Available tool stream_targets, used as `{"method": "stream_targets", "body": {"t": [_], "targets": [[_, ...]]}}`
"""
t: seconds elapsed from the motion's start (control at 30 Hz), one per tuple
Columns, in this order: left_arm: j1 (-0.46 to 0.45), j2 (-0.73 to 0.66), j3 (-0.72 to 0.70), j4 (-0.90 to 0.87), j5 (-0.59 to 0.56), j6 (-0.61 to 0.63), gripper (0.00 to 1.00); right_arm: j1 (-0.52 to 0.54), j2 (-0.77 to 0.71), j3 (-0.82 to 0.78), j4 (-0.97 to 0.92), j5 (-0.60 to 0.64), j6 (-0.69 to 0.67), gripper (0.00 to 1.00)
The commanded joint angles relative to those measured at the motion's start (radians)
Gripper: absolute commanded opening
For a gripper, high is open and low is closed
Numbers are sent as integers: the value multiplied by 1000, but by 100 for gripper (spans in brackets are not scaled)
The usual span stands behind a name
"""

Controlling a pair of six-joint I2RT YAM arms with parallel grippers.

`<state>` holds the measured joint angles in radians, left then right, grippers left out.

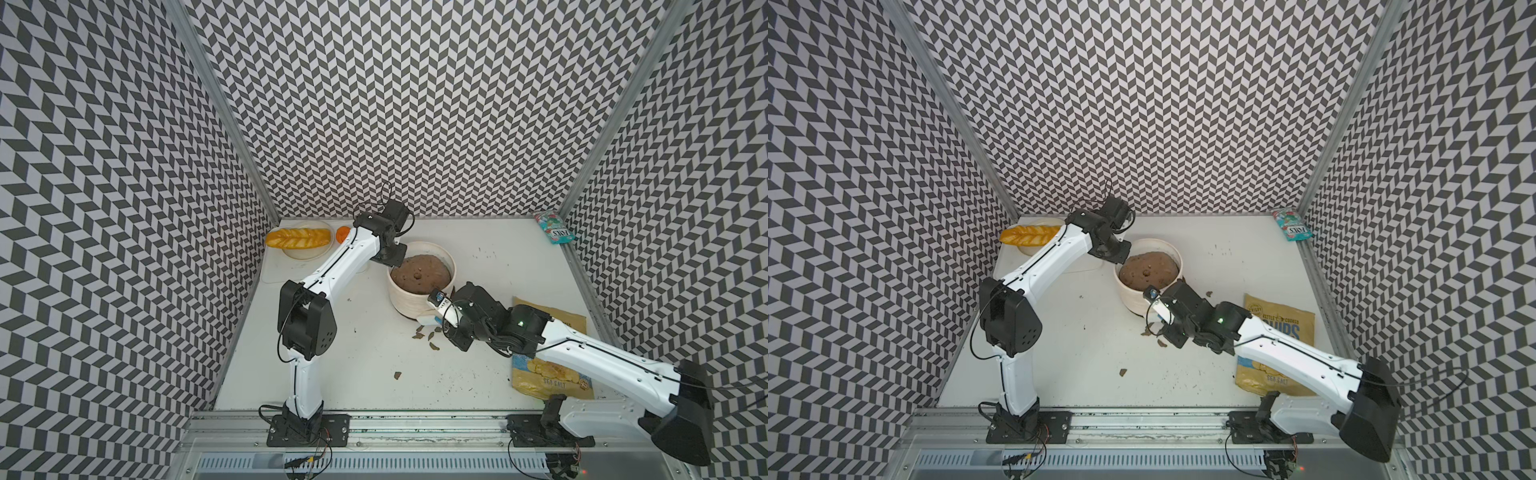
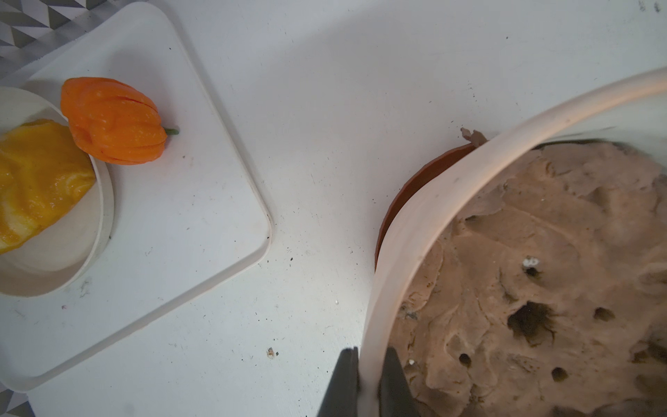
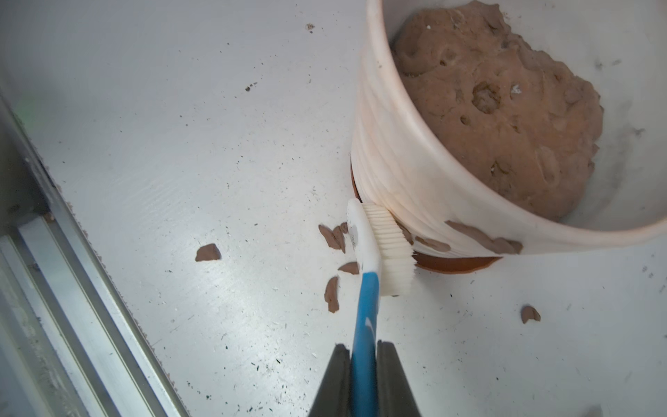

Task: Scrub the dried mud off the ceramic pot
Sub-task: Brush off the soil from the pot.

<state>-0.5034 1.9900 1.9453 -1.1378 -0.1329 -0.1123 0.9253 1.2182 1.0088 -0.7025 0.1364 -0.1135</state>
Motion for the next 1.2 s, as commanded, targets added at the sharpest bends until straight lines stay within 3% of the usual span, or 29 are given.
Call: {"method": "stream_targets", "body": {"t": [0.0, 0.2, 0.37, 0.77, 1.17], "targets": [[15, 49, 5, 2, -3, 66, 2, -28, -44, 27, -39, 165, -42, 0], [15, 65, 19, 5, -3, 105, 2, -16, -119, 34, -79, -64, -133, 0], [15, 79, 44, 19, 12, 173, 3, -14, -94, 56, -48, -147, -170, 0], [16, 81, 25, 89, 109, 309, 2, -23, 46, 124, 21, 0, -243, 0], [16, 55, -5, 123, 136, 368, 2, -36, -2, 118, -84, 170, -148, 0]]}}
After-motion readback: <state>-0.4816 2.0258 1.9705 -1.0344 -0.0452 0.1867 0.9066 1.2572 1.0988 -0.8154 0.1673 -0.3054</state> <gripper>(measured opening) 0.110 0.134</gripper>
